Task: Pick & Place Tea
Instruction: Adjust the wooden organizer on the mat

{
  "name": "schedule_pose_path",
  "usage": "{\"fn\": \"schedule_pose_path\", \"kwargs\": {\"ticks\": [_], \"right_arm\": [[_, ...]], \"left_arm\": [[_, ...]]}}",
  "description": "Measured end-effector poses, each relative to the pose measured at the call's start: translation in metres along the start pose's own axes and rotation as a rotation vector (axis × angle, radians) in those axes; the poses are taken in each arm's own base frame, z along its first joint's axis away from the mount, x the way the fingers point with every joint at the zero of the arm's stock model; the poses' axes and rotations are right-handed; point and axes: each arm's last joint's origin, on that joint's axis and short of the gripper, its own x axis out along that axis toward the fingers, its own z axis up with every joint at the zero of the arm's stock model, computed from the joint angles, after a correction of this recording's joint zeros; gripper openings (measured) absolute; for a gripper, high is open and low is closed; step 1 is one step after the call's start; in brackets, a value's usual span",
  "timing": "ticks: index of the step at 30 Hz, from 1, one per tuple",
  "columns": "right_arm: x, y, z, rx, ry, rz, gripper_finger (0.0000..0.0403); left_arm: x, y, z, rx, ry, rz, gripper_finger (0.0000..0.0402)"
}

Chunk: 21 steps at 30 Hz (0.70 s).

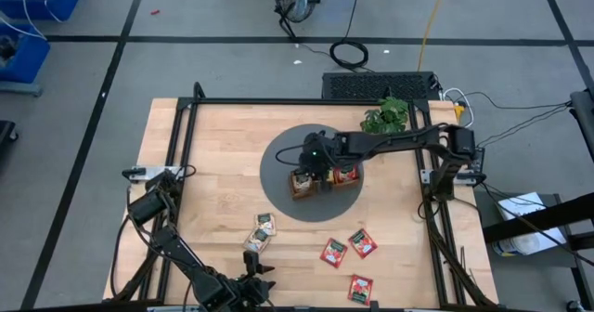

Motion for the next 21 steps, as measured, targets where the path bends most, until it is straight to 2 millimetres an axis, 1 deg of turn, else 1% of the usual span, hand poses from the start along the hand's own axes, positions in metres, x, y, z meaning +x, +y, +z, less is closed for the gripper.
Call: {"fn": "schedule_pose_path", "kwargs": {"ticks": [3,6,10,12,15,17,19,21], "right_arm": [[-0.016,0.001,0.0,0.031,0.012,-0.024,0.0142],[-0.037,0.003,-0.005,0.004,0.055,-0.012,0.0139],[-0.06,0.009,-0.015,0.092,0.147,0.005,0.0121],[-0.069,0.017,-0.023,0.108,0.153,-0.032,0.0105],[-0.076,0.036,-0.044,0.069,0.111,-0.141,0.0068],[-0.079,0.049,-0.062,0.052,0.057,-0.156,0.0037],[-0.084,0.059,-0.084,0.044,-0.002,-0.154,0.0011],[-0.087,0.066,-0.105,0.04,-0.069,-0.173,0.0007]], "left_arm": [[0.0,0.0,-0.001,-0.001,0.004,0.004,0.0209],[0.0,0.002,-0.002,-0.007,0.014,0.016,0.0209],[0.005,0.007,-0.001,-0.056,0.016,0.057,0.0194],[0.009,0.012,0.002,-0.102,0.0,0.093,0.0178],[0.02,0.025,0.008,-0.235,-0.005,0.146,0.0142],[0.032,0.035,0.011,-0.313,0.041,0.153,0.0113],[0.044,0.046,0.016,-0.341,0.075,0.163,0.0077],[0.053,0.056,0.026,-0.333,0.084,0.174,0.0033]]}}
